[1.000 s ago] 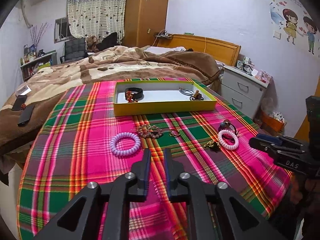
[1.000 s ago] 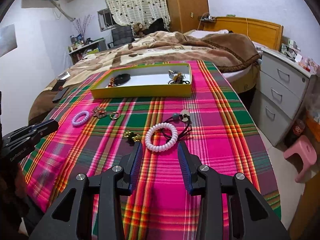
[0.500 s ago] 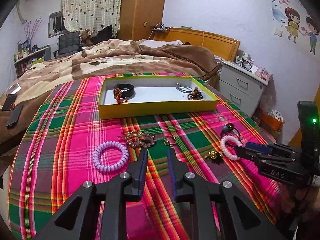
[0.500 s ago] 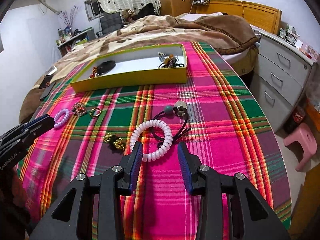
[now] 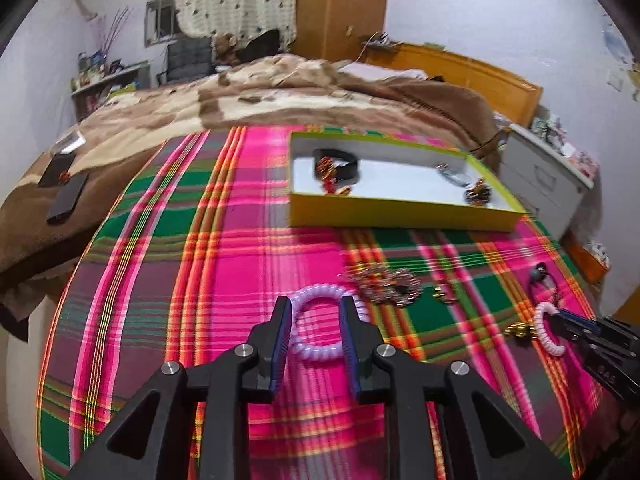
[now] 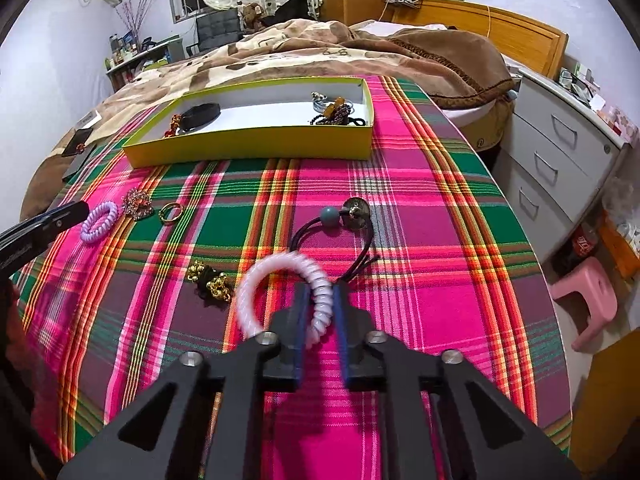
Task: Organize jewelry
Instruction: 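Grasp lavender coil tie with left tool while right tool grasps white coil tie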
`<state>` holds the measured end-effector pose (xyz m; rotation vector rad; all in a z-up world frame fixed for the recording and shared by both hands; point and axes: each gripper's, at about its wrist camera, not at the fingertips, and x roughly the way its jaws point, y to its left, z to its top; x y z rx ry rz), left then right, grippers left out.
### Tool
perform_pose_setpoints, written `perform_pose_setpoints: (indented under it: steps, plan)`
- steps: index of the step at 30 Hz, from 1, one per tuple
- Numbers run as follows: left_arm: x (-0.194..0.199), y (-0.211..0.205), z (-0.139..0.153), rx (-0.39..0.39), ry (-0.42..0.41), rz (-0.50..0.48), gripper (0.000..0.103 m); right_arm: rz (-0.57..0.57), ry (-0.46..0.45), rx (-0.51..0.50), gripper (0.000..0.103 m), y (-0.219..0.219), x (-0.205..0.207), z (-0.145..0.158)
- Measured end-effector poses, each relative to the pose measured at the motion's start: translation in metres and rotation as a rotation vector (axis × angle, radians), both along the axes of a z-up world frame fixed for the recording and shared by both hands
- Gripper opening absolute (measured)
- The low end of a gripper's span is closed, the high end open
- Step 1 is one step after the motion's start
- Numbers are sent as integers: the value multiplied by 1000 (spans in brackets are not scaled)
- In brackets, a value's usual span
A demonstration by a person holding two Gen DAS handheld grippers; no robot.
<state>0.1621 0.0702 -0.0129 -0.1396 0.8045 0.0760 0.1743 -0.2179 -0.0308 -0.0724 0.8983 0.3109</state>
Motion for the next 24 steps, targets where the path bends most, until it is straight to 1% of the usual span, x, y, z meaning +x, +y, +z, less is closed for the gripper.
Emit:
perform_pose_setpoints:
  steps: [4, 9, 14, 15, 16, 17, 21, 24]
  plan:
    - [5, 5, -6, -8, 39, 20, 24, -1, 3, 25, 9, -3, -1, 0]
    - [12, 6, -13, 8, 93, 36, 24, 5, -3, 40, 9, -5, -5, 3]
    - [15, -1, -14, 66, 103, 32, 24, 9, -16, 53, 9, -7, -8, 7]
    - [16, -1, -14, 70, 104, 28, 23, 9, -18, 58, 9, -8, -9, 7]
    - [16, -2, -15, 72, 104, 21, 19, 8, -20, 60, 9, -9, -9, 8]
    - [16, -3, -14, 76, 105, 17, 12, 6, -21, 65, 9, -10, -10, 9]
    - [15, -6, -14, 87, 104, 0, 9, 7, -30, 75, 9, -12, -13, 12]
    - [10, -8, -13, 76, 95, -17, 9, 8, -42, 82, 9, -13, -17, 16]
